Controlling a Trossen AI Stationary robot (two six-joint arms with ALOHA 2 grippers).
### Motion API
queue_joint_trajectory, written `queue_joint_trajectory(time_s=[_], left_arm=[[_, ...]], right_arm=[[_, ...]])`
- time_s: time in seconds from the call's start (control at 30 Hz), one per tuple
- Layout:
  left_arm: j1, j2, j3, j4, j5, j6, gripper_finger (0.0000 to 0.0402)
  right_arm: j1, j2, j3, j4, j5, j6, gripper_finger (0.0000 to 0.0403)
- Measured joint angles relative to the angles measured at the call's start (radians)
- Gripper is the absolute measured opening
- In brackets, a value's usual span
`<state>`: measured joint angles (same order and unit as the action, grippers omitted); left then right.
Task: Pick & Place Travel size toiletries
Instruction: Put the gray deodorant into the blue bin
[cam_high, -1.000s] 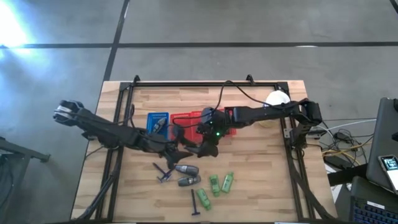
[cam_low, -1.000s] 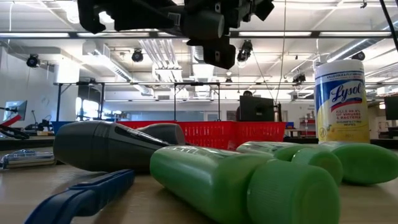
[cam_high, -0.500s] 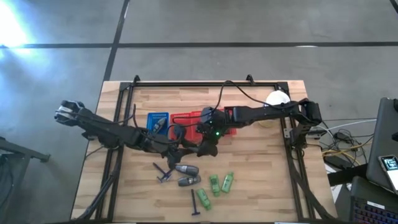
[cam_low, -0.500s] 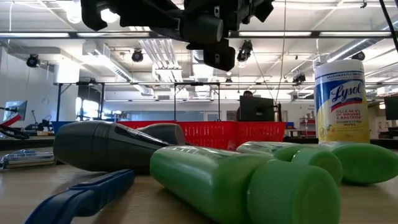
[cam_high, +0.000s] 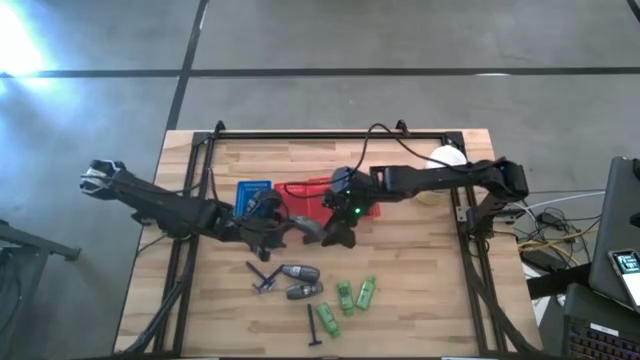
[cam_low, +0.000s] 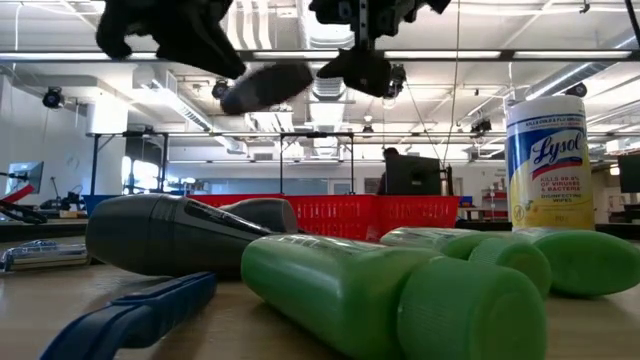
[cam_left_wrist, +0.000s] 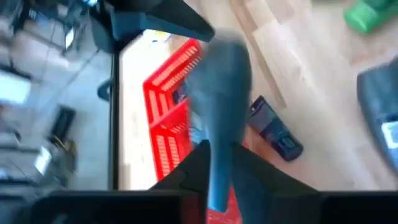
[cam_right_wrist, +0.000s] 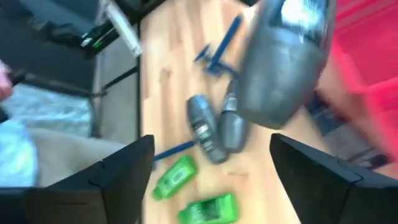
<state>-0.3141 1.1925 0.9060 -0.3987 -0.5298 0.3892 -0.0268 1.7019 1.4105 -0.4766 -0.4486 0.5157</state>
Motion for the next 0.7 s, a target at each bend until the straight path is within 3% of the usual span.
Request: queue_joint_trajectory(time_s=[0.17,0.33,0.43,0.6,0.7], left_arm=[[0.0,0.007,-0.058,0.029,0.031,-0.07,0.0006],[-0.001,0.045,-0.114,0.042,0.098,-0.125,0.0013],[0.001,0.057,-0.148,0.079,0.122,-0.148,0.0033],[0.0,0.062,-0.197,0.071,0.341,-0.057,0.0094],[0.0,0.063,-0.215,0.046,0.38,-0.018,0.0142]], right_arm=[[-0.012,-0.008,-0.002,0.0,0.038,-0.004,0.034],[-0.004,0.002,-0.009,-0.079,0.062,-0.02,0.0344],[-0.002,0.003,-0.015,-0.135,0.084,-0.042,0.034],[-0.002,0.004,-0.019,-0.152,0.09,-0.062,0.0331],[-0.002,0.004,-0.019,-0.154,0.09,-0.067,0.0329]])
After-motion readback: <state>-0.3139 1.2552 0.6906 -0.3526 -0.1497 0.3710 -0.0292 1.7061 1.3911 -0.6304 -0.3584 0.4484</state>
